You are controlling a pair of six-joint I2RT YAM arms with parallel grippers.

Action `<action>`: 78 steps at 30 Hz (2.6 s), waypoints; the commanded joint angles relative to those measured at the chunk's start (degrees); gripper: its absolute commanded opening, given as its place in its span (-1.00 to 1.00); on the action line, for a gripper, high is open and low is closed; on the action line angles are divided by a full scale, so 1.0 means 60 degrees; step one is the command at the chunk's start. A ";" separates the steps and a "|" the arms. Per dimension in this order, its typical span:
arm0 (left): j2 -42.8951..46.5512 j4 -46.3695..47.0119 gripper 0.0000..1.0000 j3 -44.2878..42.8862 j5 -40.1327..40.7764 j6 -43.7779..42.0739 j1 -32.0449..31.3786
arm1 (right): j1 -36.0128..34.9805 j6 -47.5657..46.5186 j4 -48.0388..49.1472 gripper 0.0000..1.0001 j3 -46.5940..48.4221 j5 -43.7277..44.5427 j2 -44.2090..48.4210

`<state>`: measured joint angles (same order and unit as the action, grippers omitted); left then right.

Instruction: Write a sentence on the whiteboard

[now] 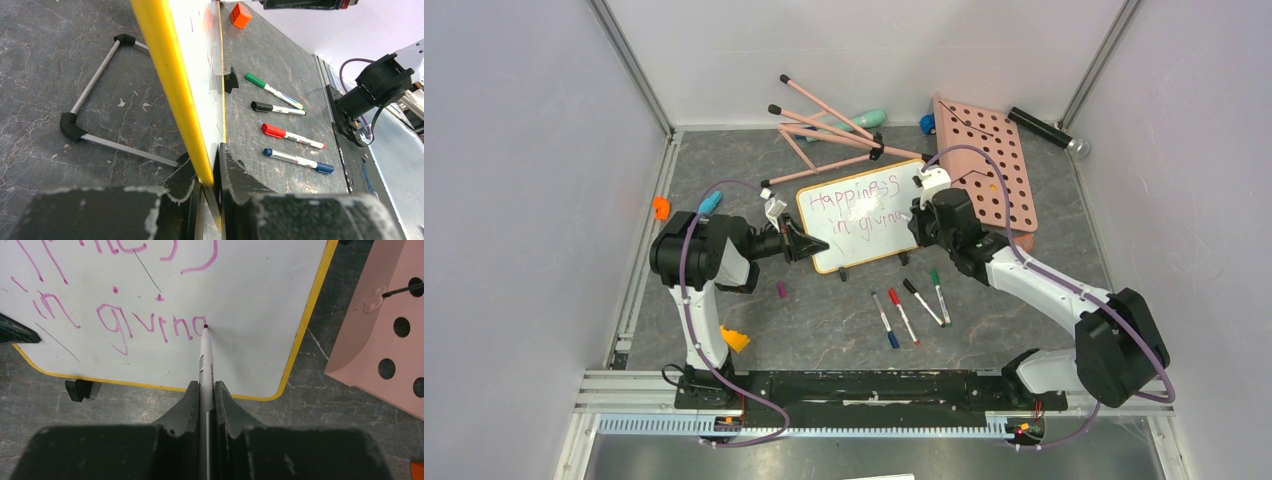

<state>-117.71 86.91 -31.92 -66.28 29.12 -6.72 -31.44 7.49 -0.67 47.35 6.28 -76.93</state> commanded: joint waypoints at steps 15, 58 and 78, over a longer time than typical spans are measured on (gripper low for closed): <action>-0.0414 0.0382 -0.94 0.0039 0.0601 -0.1842 0.0123 | 0.0070 0.0290 0.1048 -1.00 -0.0813 -0.1647 0.0155; 0.5536 -0.0471 0.99 0.4649 0.6092 -0.1449 -0.0066 | 0.0077 0.0269 0.0185 -1.00 -0.1537 -0.0691 0.4268; 1.5511 -1.1013 0.99 0.4367 0.8539 -0.2462 -0.0082 | 0.0070 0.0369 0.0258 -1.00 -0.1537 -0.1004 0.4266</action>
<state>-28.77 28.84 -6.92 -24.23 15.97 -7.22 -31.22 9.63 -0.95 36.29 1.15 -52.45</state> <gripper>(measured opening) 0.994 0.111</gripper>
